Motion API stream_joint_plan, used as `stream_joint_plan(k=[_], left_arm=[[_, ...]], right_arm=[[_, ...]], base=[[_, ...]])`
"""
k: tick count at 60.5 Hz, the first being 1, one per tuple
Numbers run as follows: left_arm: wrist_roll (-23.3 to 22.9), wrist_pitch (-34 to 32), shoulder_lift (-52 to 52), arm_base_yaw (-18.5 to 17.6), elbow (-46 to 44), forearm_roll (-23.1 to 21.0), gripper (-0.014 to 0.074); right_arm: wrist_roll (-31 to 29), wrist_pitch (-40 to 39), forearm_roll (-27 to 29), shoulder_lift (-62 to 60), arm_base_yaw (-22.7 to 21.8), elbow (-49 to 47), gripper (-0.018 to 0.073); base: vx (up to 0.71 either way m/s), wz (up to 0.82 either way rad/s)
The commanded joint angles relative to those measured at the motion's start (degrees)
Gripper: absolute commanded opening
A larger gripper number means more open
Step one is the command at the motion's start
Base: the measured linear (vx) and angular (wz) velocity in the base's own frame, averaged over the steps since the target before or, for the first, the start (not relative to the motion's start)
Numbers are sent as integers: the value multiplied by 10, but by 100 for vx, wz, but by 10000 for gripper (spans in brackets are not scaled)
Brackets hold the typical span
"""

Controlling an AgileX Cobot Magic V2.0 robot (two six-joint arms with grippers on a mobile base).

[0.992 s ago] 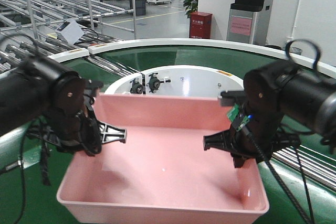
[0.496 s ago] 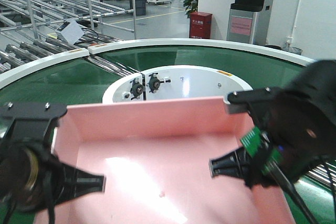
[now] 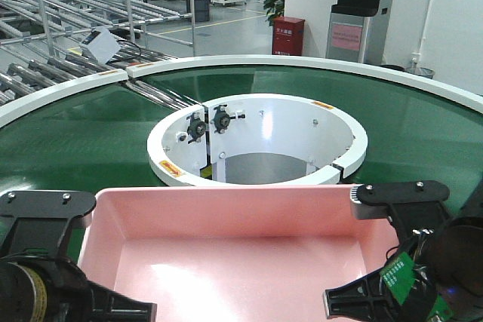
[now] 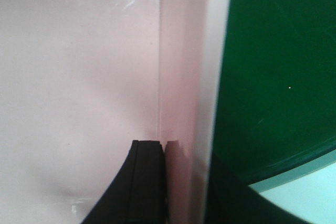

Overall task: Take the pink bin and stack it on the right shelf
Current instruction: 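Close both grippers on the bin rims and lift it toward the robot, then hold the pink bin with both grippers while driving to the shelf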

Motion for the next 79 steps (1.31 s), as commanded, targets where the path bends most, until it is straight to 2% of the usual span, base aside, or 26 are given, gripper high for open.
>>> stream_joint_plan(k=[1, 63, 79], left_arm=[[-1, -42, -17, -6, -18, 19, 38], [-1, -42, -17, -6, -18, 19, 38], [-1, -42, -17, -6, -18, 19, 38]], right_arm=[[-3, -27, -19, -19, 3, -17, 113], [-3, -27, -20, -19, 3, -17, 116], [-3, -27, -27, -19, 3, -17, 116]], base=[[0, 0], [0, 0], [-5, -24]])
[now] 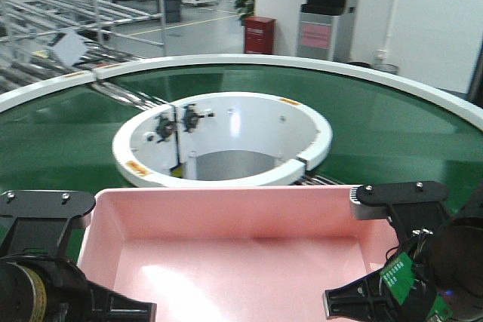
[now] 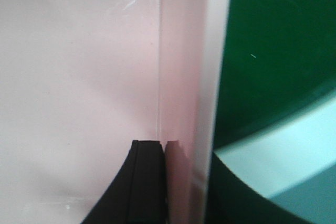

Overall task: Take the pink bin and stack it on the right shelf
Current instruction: 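Hold the pink bin with both grippers while driving to the shelf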

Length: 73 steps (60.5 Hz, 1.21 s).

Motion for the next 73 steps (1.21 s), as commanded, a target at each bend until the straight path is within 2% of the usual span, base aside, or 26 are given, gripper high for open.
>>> stream_joint_plan(k=[1, 73], left_arm=[[1, -43, -17, -6, -18, 19, 38], [1, -43, -17, -6, -18, 19, 38]], right_arm=[[-3, -27, -27, -19, 2, -17, 116], [-3, -26, -29, -19, 2, -17, 116]], base=[[-9, -44], [-11, -53]])
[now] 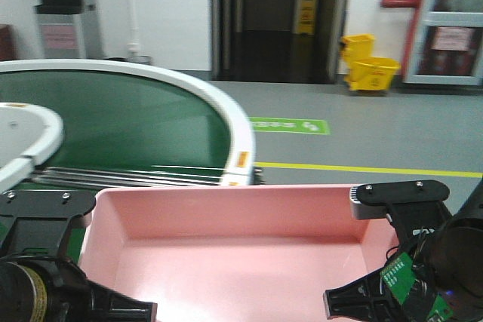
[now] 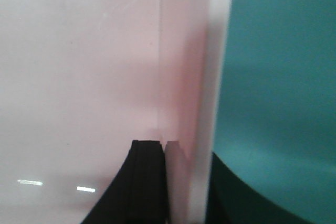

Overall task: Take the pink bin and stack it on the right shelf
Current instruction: 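Hold the pink bin with both grippers while driving to the shelf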

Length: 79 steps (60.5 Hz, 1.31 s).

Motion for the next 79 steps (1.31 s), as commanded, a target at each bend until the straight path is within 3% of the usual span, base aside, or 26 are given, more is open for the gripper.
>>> stream_joint_plan(k=[1, 41, 79], left_arm=[[1, -40, -17, -6, -18, 19, 38], [1, -40, -17, -6, -18, 19, 38], [1, -40, -17, -6, -18, 19, 38]], right_arm=[[-3, -27, -23, -19, 1, -17, 116], [-3, -22, -23, -19, 1, -17, 116], [-3, -22, -23, -19, 1, -17, 116]], base=[[-6, -67], [1, -79], [17, -30]])
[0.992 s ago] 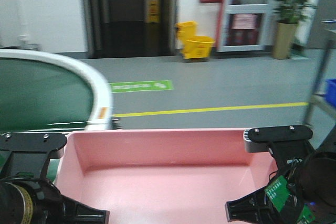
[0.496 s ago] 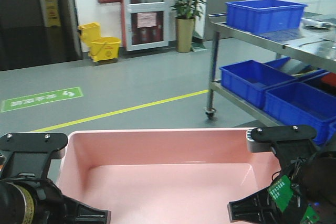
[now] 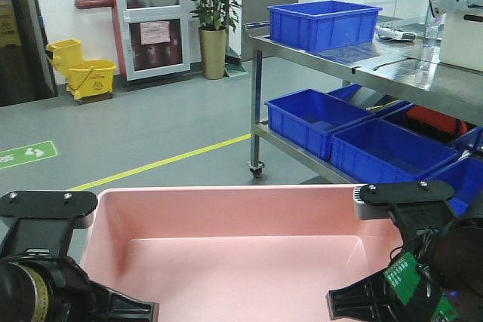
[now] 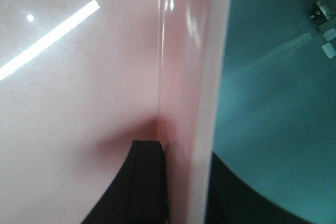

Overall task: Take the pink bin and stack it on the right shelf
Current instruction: 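Hold the pink bin with both grippers while driving to the shelf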

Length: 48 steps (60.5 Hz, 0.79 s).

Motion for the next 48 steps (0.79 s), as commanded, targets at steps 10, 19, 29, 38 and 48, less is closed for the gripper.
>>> stream_joint_plan(k=[10, 19, 29, 38, 48], left_arm=[[1, -36, -17, -5, -18, 20, 38], [1, -36, -17, -5, -18, 20, 38], [1, -36, -17, -5, -18, 20, 38], [1, -36, -17, -5, -18, 20, 38], [1, -36, -17, -5, -18, 20, 38]], right_arm=[[-5, -29, -23, -15, 1, -17, 116], [-5, -29, -23, -15, 1, -17, 116], [-5, -29, -23, -15, 1, -17, 116], [-5, -29, -23, -15, 1, -17, 116], [-5, -29, -23, -15, 1, -17, 116]], base=[[27, -12], [29, -11], [29, -12], [29, -9], [29, -6]])
